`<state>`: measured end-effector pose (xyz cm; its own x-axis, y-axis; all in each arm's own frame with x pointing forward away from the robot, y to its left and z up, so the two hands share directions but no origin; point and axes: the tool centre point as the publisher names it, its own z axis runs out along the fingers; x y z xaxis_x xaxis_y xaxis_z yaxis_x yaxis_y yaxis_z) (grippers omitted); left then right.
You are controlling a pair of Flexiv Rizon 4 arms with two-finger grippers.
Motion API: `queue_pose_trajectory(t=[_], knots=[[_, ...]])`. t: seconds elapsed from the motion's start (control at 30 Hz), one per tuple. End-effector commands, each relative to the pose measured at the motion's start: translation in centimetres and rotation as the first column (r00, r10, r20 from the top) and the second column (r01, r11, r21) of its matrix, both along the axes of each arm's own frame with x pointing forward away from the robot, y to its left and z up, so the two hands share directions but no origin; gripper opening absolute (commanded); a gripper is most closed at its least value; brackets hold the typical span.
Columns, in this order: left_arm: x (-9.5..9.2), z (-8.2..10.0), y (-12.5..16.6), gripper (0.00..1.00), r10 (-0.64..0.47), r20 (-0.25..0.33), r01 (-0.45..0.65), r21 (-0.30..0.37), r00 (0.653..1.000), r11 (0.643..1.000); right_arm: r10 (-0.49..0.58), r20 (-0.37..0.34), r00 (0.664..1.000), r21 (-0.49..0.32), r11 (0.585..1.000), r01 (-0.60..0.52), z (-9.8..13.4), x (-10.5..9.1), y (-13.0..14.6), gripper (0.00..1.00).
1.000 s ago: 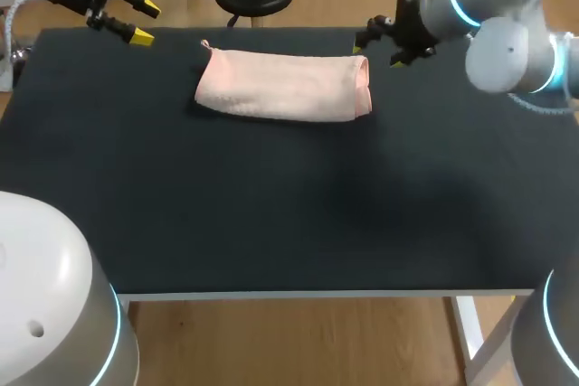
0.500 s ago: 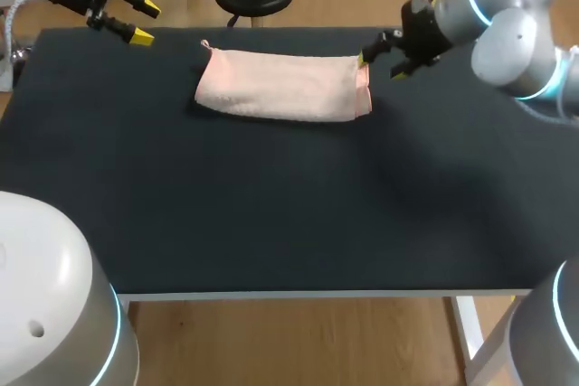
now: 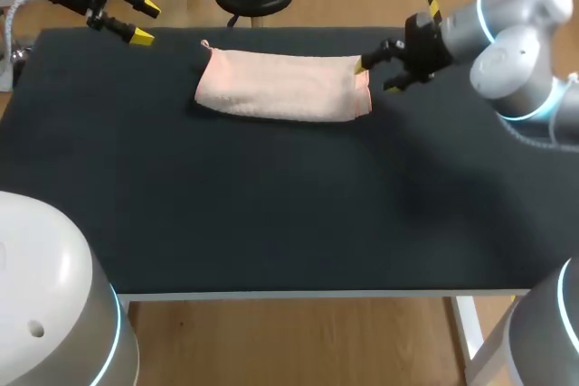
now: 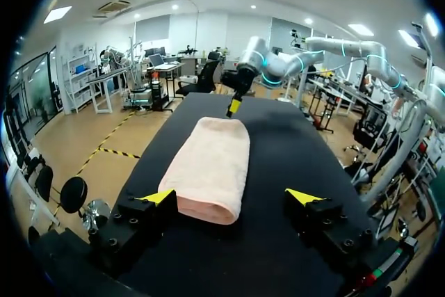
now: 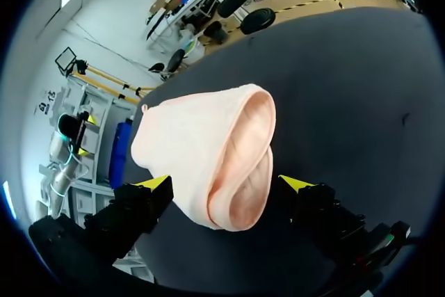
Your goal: Fold the towel
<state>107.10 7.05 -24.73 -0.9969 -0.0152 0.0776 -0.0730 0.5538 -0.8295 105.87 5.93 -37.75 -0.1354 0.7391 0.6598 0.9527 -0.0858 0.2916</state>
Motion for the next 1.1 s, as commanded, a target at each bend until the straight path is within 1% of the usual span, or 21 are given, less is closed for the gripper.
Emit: queue_pose_trajectory(t=[0.03,0.33,0.4,0.63,1.1], knots=[[0.1,-0.1,0.1,1.0,-0.004,0.0,0.004,-0.002,1.0,1.0,0.007,-0.012,1.0,0.019,1.0,-0.006,-0.9,0.1,0.2,1.0],[0.1,-0.1,0.1,1.0,-0.004,0.0,0.004,-0.002,1.0,1.0,0.003,-0.052,0.999,0.046,0.999,-0.001,-2.8,0.0,0.1,1.0],[0.1,-0.1,0.1,1.0,-0.004,0.0,0.004,-0.002,1.0,1.0,-0.016,-0.063,0.998,0.062,0.998,0.02,-3.2,0.1,0.0,1.0],[0.1,-0.1,0.1,1.0,-0.004,0.0,0.004,-0.002,1.0,1.0,-0.021,-0.047,0.999,0.104,0.994,0.026,-3.4,0.7,0.1,1.0],[0.1,-0.1,0.1,1.0,-0.004,0.0,0.004,-0.002,1.0,1.0,0.009,-0.043,0.999,0.123,0.992,-0.004,-3.5,1.3,1.4,1.0]])
